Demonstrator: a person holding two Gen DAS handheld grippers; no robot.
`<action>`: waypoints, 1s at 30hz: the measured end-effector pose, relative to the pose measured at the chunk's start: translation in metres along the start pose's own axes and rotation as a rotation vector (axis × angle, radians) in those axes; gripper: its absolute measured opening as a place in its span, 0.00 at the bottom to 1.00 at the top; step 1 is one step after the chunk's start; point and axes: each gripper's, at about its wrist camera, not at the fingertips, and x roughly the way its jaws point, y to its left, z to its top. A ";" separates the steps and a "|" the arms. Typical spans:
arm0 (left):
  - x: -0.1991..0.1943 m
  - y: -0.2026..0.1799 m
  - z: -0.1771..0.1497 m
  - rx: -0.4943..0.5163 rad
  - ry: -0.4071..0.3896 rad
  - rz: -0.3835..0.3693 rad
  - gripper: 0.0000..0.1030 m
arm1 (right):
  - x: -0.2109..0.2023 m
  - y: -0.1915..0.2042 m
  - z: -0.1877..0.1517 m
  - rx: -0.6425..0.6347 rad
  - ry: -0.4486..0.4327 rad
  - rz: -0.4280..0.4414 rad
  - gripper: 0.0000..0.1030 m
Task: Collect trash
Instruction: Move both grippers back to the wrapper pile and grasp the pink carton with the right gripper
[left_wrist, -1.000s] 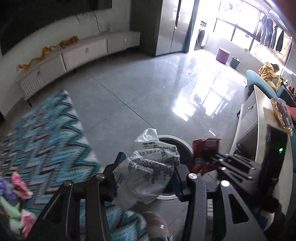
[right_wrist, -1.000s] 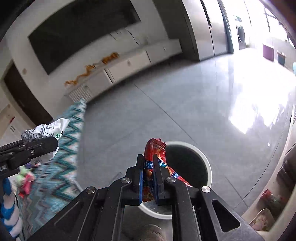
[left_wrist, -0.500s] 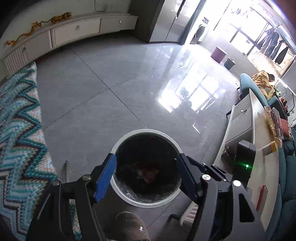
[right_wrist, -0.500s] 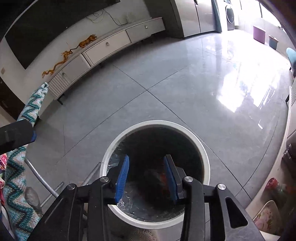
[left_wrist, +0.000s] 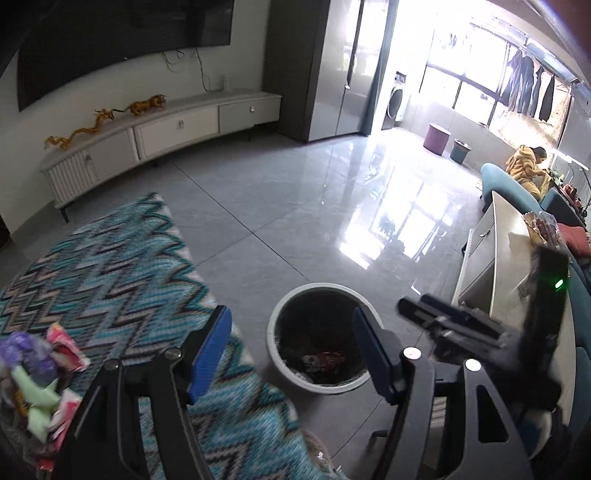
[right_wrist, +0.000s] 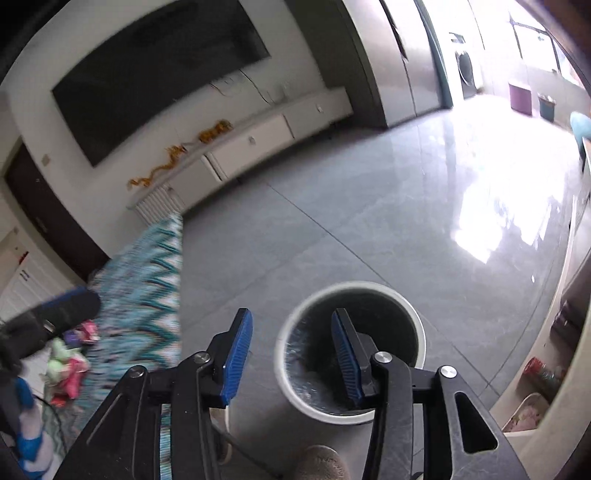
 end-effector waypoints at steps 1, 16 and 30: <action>-0.007 0.004 -0.003 -0.005 -0.008 0.009 0.66 | -0.015 0.010 0.002 -0.017 -0.023 0.012 0.44; -0.185 0.160 -0.099 -0.187 -0.189 0.278 0.70 | -0.141 0.178 0.003 -0.326 -0.180 0.222 0.68; -0.121 0.247 -0.179 -0.304 0.016 0.264 0.70 | -0.016 0.279 -0.066 -0.598 0.083 0.335 0.82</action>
